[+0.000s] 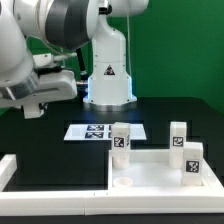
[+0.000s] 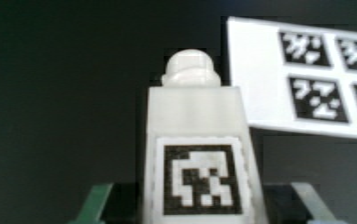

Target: Assemble square table

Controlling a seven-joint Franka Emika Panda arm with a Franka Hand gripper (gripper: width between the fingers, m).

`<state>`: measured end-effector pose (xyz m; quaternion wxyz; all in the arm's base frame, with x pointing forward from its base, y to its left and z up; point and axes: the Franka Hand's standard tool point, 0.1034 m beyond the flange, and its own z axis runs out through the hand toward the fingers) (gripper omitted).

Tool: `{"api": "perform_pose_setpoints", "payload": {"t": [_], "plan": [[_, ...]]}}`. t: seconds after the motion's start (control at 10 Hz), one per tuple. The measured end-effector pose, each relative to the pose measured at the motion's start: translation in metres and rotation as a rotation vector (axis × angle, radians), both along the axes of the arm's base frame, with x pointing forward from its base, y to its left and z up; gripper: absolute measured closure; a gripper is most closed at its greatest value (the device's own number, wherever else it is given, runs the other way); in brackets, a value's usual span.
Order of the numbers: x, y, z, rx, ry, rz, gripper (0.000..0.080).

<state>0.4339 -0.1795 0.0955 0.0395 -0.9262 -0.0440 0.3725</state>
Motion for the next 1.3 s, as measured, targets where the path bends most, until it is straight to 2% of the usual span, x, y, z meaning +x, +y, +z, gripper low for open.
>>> {"api": "perform_pose_setpoints", "payload": {"t": [0.1,0.2,0.3,0.4,0.5,0.6,0.7,0.9,1.0,1.1,1.2,1.3], "plan": [[0.004,0.001,0.000,-0.008,-0.062,-0.005,0.0511],[0.021,0.011,-0.007,-0.017,-0.181,-0.029,0.0511],[0.035,0.027,0.000,-0.032,-0.225,-0.065,0.0511],[0.063,0.040,0.008,-0.048,-0.334,-0.105,0.0511],[0.085,0.059,0.019,-0.086,-0.382,-0.186,0.0510],[0.101,0.065,0.026,-0.106,-0.441,-0.198,0.0510],[0.108,0.061,0.024,-0.111,-0.542,-0.173,0.0509],[0.104,0.057,0.023,-0.129,-0.648,-0.177,0.0509],[0.111,0.052,0.023,-0.148,-0.739,-0.165,0.0509],[0.111,0.052,0.022,-0.165,-0.816,-0.159,0.0509],[0.116,0.068,0.019,-0.190,-0.870,-0.211,0.0509],[0.134,0.097,0.018,-0.200,-0.973,-0.235,0.0509]]}}
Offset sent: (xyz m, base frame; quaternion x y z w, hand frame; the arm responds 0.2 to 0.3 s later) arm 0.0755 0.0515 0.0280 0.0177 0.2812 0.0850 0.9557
